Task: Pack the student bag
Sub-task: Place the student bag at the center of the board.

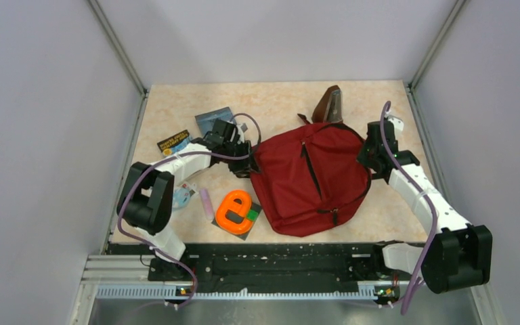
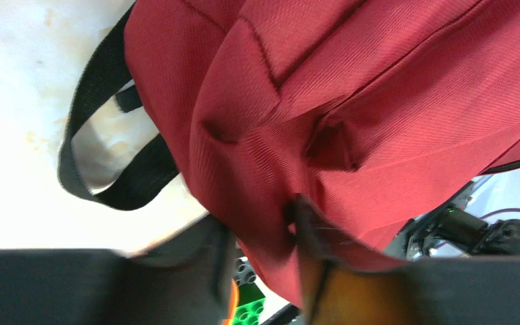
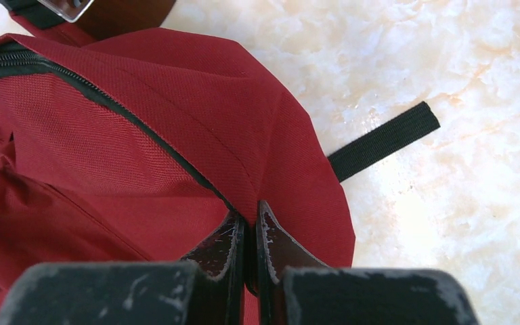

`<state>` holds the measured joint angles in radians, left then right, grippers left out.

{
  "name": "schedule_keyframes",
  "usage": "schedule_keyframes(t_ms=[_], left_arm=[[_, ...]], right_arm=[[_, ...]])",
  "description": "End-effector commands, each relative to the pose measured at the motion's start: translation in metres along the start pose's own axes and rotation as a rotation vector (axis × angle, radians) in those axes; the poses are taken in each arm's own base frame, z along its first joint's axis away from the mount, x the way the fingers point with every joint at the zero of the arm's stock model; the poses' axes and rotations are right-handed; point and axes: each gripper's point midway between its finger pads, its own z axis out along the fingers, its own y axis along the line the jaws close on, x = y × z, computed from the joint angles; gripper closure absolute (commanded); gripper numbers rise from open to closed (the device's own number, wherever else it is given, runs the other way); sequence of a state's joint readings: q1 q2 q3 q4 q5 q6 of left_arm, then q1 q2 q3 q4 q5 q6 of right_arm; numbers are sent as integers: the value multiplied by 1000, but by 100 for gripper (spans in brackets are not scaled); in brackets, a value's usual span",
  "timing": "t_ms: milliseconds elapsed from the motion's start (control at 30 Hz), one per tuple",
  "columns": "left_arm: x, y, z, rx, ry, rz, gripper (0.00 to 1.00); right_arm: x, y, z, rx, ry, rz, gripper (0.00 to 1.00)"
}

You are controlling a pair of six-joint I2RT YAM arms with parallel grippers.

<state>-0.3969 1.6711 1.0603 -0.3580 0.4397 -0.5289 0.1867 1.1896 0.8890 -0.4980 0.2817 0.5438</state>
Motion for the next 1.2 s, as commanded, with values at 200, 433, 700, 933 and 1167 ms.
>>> schedule_keyframes(t_ms=[200, 433, 700, 933, 1167], left_arm=[[-52, -61, -30, 124, -176, 208, 100], [-110, -101, -86, 107, -415, 261, 100], [-182, -97, -87, 38, -474, 209, 100], [-226, -91, -60, 23, -432, 157, 100], [-232, -63, -33, -72, -365, 66, 100]], right_arm=[[-37, 13, -28, -101, -158, 47, 100], [-38, 9, -45, -93, -138, 42, 100], [-9, 3, -25, -51, -15, -24, 100], [16, -7, -4, 19, 109, -100, 100], [27, -1, 9, 11, 184, -134, 100]])
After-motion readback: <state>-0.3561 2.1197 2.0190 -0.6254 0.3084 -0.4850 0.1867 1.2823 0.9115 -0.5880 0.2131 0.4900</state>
